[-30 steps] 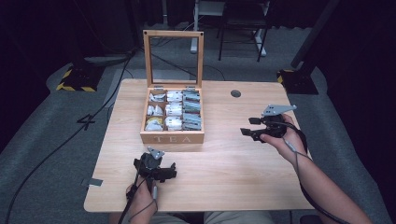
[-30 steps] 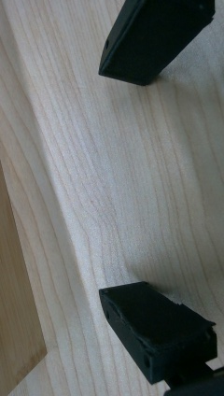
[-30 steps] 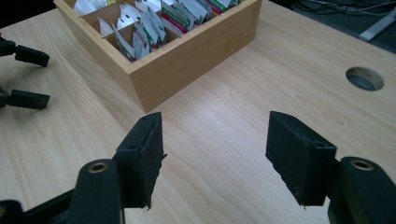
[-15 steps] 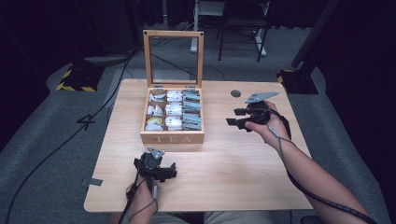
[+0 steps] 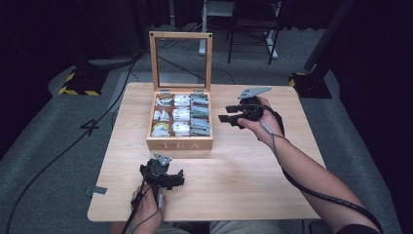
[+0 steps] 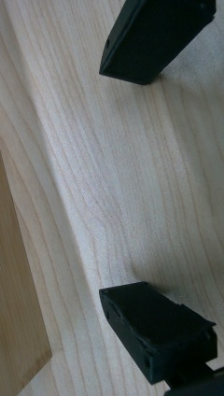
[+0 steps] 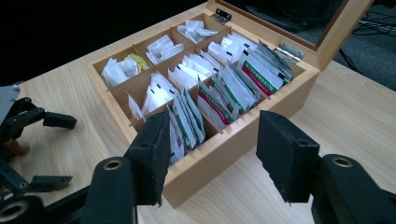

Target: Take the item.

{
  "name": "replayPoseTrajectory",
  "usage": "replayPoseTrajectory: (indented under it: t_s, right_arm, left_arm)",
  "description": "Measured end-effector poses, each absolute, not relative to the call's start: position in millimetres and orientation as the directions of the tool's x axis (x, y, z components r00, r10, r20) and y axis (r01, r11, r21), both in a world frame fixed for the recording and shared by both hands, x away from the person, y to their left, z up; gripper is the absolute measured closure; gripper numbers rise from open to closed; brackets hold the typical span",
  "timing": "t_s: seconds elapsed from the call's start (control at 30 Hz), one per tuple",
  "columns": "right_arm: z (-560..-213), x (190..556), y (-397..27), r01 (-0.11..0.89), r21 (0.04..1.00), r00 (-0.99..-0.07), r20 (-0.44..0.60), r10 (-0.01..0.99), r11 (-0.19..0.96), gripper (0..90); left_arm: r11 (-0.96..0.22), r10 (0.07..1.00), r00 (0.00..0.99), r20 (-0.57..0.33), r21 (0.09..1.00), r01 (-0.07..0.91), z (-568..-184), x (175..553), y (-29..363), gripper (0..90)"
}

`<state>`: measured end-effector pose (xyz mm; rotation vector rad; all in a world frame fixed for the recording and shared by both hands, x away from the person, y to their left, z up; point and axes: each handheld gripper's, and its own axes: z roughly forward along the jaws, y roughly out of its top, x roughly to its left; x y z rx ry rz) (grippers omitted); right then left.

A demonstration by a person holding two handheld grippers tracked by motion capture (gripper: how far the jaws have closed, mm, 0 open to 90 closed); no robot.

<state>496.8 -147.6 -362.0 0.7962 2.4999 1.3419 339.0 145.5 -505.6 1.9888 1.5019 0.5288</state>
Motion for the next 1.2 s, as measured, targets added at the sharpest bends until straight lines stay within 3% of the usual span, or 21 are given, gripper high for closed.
replayPoseTrajectory:
  t_s: [0.63, 1.2]
  right_arm:
    - [-366.6, 508.2, -93.8, 0.348, 0.803, -0.853, 0.057, 0.52, 0.483, 46.2]
    - [-388.5, 500.2, -33.6, 0.33, 0.728, -0.907, 0.069, 0.415, 0.601, 58.8]
  left_arm:
    - [-0.203, 0.956, 0.291, -0.025, 0.66, 0.724, -505.1, 338.2, 145.9, 0.0]
    - [-0.201, 0.956, 0.292, -0.029, 0.66, 0.724, -505.2, 338.4, 145.8, 0.0]
